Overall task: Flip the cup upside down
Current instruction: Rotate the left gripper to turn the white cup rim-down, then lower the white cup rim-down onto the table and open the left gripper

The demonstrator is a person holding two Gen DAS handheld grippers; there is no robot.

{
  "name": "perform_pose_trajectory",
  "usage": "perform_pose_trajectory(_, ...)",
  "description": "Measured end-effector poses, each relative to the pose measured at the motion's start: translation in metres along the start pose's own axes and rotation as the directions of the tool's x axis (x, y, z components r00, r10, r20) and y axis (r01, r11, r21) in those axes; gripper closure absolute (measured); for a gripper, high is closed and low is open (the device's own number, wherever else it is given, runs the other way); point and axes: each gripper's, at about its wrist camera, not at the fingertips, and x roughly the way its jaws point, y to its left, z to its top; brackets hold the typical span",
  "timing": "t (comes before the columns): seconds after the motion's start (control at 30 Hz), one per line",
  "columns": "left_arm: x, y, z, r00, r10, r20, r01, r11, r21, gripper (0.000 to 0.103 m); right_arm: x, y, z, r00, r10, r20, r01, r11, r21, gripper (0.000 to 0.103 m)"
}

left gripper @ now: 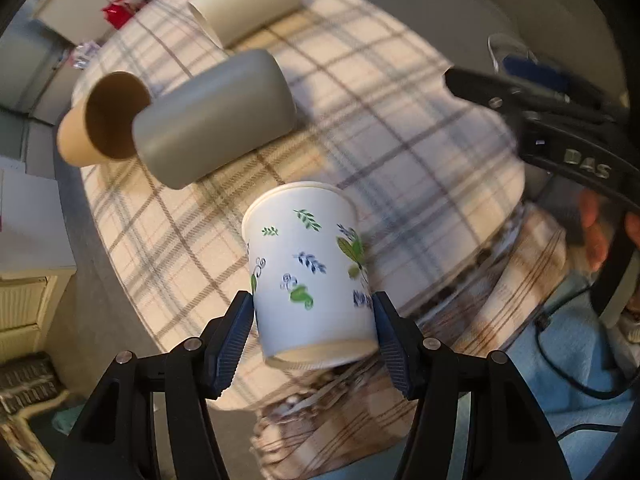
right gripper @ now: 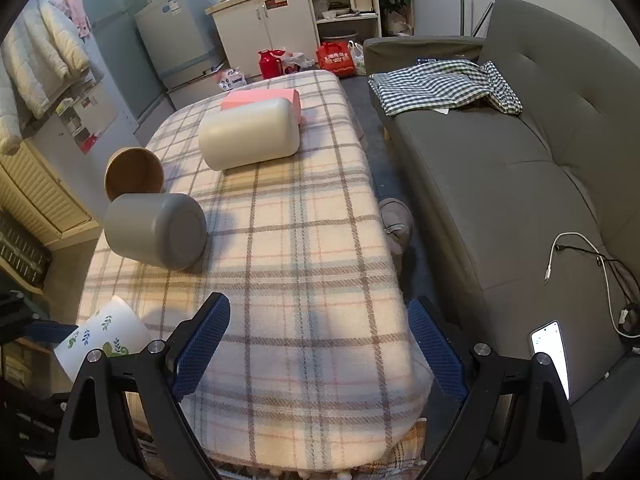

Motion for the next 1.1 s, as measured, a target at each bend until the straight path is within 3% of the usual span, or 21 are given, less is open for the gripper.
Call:
perform_pose_trajectory(0.13,0.005,0.012,0.019,0.999,-0.032,0.02,0.033,0.999,-0.026,0.042,0.003,-0.009,0.003,1.0,0.001,-0.005,-0.001,1.0,0.028,0.012)
perform_pose_trajectory(0.33,0.011,0.014,0.03,0.996,-0.023,0.084,0.028,0.998,-0.064,0.043,0.011,-0.02,0.006,1.0,-0.003,-0.026,0.005,0.998,0.057,0.012)
perform_pose_trajectory(0.63,0.005,0.028,0.029,0.974,0.022,0.224,0.022,0.981,-0.191,0.044,0.016,-0.013,0.008,0.999,-0.004,-0.036,0.005,0.999,0.034,0.012)
perform_pose_trajectory(0.8,0.003,0.03,0.028,0.945,0.049,0.324,0.036,0.968,-0.249,0.039,0.009,-0.008,0.008,1.0,-0.018,-0.024,0.018,1.0,0.013,0.012)
perform_pose_trajectory(0.87,0.001,0.029,0.024,0.932,0.07,0.355,0.031,0.962,-0.272,0.023,0.004,-0.005,0.009,1.0,-0.023,-0.017,0.023,1.0,0.003,0.012)
perform_pose_trajectory(0.9,0.0,0.029,0.02,0.926,0.079,0.369,0.031,0.959,-0.282,0.02,0.003,-0.004,0.009,1.0,-0.026,-0.013,0.026,1.0,-0.002,0.012)
perform_pose_trajectory(1.0,-0.007,0.029,0.01,0.903,0.098,0.418,0.038,0.952,-0.305,0.02,-0.008,0.003,0.011,0.999,-0.032,0.009,0.033,0.999,-0.027,0.012)
perform_pose_trajectory(1.03,-0.01,0.029,0.006,0.895,0.102,0.435,0.043,0.95,-0.311,0.02,-0.014,0.007,0.011,0.999,-0.032,0.024,0.033,0.999,-0.037,0.012)
perform_pose_trajectory(1.1,-0.022,0.029,-0.007,0.86,0.118,0.496,0.06,0.943,-0.328,0.02,-0.022,0.012,0.013,0.999,-0.027,0.047,0.029,0.998,-0.051,0.012)
